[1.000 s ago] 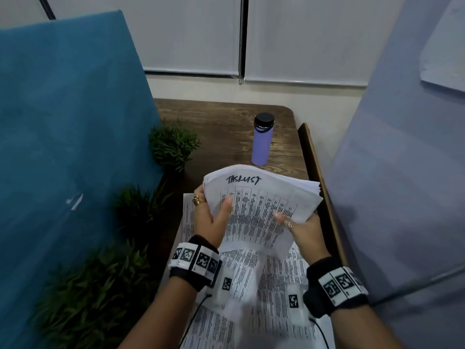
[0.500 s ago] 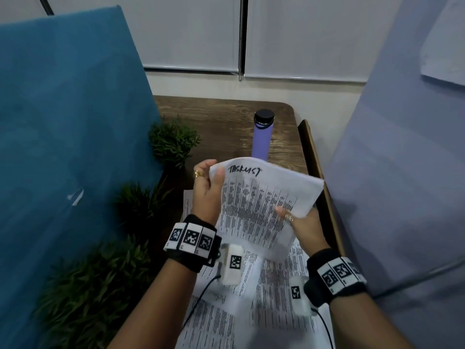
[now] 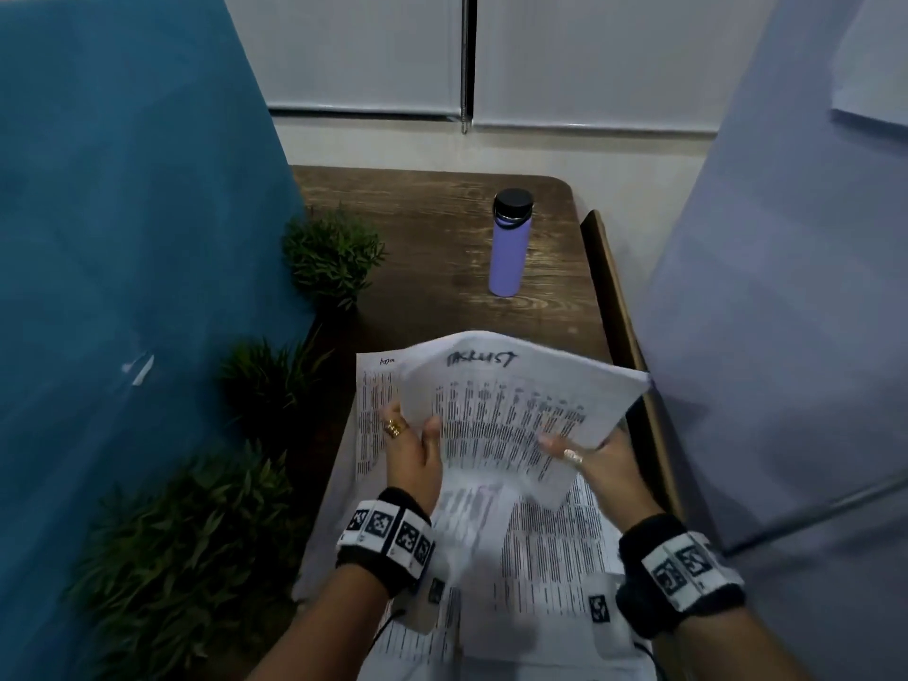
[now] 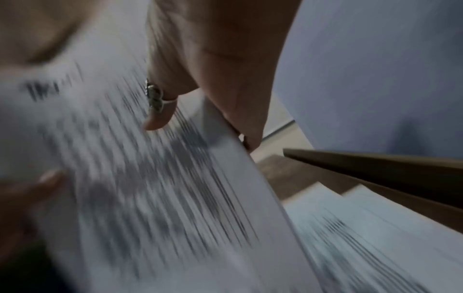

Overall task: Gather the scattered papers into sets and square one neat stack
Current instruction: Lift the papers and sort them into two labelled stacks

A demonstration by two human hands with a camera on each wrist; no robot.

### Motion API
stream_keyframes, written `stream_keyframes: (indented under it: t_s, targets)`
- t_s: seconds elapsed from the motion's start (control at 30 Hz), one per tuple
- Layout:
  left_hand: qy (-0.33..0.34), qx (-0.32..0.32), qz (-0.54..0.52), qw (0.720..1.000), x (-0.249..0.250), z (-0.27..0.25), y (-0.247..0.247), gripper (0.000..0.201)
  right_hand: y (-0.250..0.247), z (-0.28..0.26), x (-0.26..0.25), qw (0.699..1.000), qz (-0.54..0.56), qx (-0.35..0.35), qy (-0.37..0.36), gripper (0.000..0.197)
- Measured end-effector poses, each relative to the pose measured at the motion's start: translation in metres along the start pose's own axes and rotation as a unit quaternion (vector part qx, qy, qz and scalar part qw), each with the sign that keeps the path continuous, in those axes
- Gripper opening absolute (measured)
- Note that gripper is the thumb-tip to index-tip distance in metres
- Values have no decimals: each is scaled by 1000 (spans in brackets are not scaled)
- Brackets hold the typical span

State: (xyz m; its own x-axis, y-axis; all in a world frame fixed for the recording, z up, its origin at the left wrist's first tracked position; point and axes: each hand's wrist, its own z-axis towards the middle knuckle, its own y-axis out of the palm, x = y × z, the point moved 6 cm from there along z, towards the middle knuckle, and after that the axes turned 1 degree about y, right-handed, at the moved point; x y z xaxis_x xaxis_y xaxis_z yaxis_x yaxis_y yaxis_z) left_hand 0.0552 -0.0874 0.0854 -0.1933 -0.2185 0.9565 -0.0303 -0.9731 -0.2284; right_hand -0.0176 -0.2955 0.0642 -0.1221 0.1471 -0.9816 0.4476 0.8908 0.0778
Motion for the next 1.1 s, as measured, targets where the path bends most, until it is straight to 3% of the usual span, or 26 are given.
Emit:
stream_keyframes:
  t_s: [0.1,0.27,0.4,0.5,0.6,0.63,0.7,0.8,0.83,0.97,1.1]
  targets:
    - [-72,-19,27,997,-30,-5,10,22,5,-2,26,999,-25,26,39,21]
    - [-25,-28,53,998,-25,-2,12,22,1,-3,24,998,-11,56,8,20]
    - [-101,-88,87,987,-45,-14,21,32,-1,-3,42,995,-39,74,45,18]
    - [-55,-135,114,983,-43,-3,26,29,-14,2,32,992,-61,96,48,26]
    - [-27,-78,165,983,-57,32,11,25,-38,7,28,987,-67,125,70,32]
    - [-46,-48,207,976,-73,46,3,27,-44,8,29,985,-65,133,83,33]
    - [-150,-26,298,942,-104,64,-15,27,-56,7,37,981,-53,146,118,37]
    - [-327,-108,385,856,-143,58,-34,72,-69,-3,64,968,-60,156,189,41]
    - [-358,-116,382,844,-147,54,-37,87,-73,-8,72,962,-73,164,208,42]
    - [-362,-117,371,847,-157,55,-36,110,-81,-26,87,946,-82,184,255,48]
    - [-350,-167,422,820,-168,58,-38,101,-81,-34,93,944,-66,187,262,52]
